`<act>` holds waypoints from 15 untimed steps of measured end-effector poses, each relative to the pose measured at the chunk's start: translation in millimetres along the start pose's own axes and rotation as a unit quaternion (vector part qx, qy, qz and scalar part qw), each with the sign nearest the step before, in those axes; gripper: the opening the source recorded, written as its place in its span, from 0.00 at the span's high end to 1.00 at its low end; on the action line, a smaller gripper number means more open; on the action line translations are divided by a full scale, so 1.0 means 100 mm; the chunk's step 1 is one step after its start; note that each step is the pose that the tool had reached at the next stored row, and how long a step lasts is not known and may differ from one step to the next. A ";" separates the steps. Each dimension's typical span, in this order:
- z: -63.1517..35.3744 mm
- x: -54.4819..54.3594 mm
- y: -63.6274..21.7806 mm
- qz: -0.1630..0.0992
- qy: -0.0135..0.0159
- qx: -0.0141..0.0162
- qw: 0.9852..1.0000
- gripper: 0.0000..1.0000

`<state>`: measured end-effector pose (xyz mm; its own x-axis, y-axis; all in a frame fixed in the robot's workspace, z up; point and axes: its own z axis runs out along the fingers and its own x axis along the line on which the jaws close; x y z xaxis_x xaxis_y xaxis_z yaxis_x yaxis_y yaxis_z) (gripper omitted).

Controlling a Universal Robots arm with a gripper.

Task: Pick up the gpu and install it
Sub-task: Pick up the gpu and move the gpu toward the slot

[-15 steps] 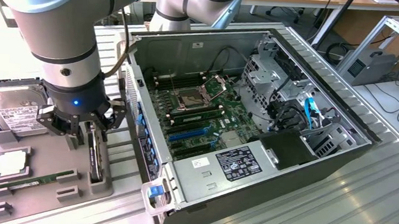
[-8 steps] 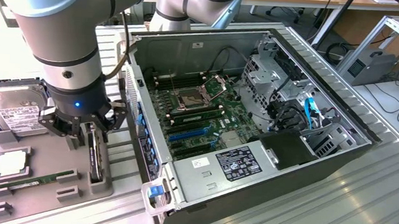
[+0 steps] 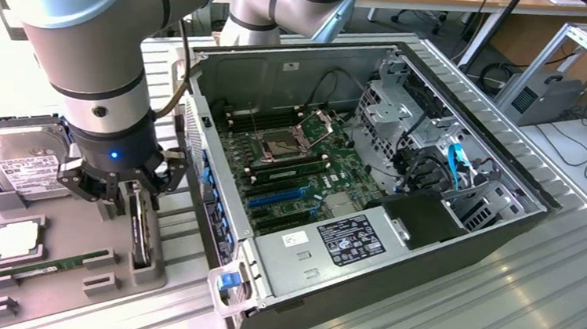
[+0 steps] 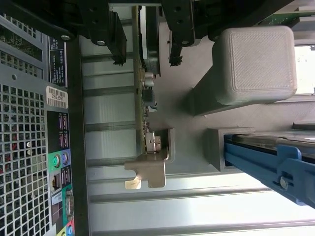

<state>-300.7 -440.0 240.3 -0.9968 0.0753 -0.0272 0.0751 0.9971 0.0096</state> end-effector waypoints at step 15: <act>0.000 0.00 0.000 0.000 0.000 0.000 1.000 0.71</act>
<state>-300.7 -440.0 240.3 -0.9968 0.0753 -0.0272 0.0751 0.9971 0.0096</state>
